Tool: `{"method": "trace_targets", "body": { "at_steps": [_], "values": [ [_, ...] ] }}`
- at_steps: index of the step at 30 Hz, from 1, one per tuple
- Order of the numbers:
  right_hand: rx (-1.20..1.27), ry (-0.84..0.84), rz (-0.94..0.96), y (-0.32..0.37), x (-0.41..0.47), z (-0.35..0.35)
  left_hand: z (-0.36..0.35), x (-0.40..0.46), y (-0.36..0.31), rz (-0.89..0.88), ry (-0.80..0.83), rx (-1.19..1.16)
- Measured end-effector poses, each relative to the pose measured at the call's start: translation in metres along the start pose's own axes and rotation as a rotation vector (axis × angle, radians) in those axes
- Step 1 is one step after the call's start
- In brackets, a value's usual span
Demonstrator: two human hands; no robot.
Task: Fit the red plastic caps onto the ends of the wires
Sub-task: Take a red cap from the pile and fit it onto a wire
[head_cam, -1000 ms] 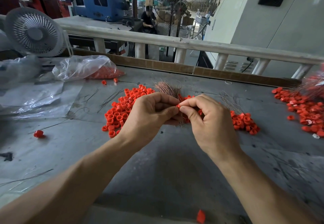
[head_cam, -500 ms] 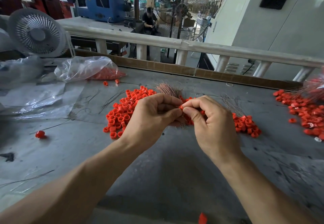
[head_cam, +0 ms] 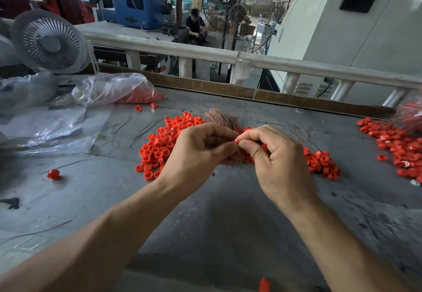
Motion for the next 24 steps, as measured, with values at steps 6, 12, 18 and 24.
{"method": "trace_targets", "body": {
  "at_steps": [6, 12, 18, 24],
  "values": [
    [-0.036, -0.037, 0.002, 0.0020, -0.0021, 0.0012, 0.0003, -0.0001, 0.0006, -0.006, -0.015, -0.021],
    [-0.015, -0.041, -0.006, 0.0022, -0.0028, 0.0011, 0.0001, 0.0009, 0.0033, 0.027, -0.011, -0.052],
    [-0.024, -0.027, 0.010, 0.0034, -0.0012, 0.0004, 0.0002, 0.0007, 0.0030, 0.036, -0.014, -0.055],
    [-0.032, 0.048, 0.017, 0.0014, -0.0010, -0.0032, 0.0003, -0.0011, 0.0037, 0.065, -0.029, -0.090]
  ]
}}
Point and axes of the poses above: each hand's wrist, its own x-axis towards the middle knuckle, its own z-axis out of the back of the hand, y = z × x, the point moved 10 cm from there along x, towards the middle knuckle, and after that the axes turned 3 degrees about y, right-handed, at the moved point
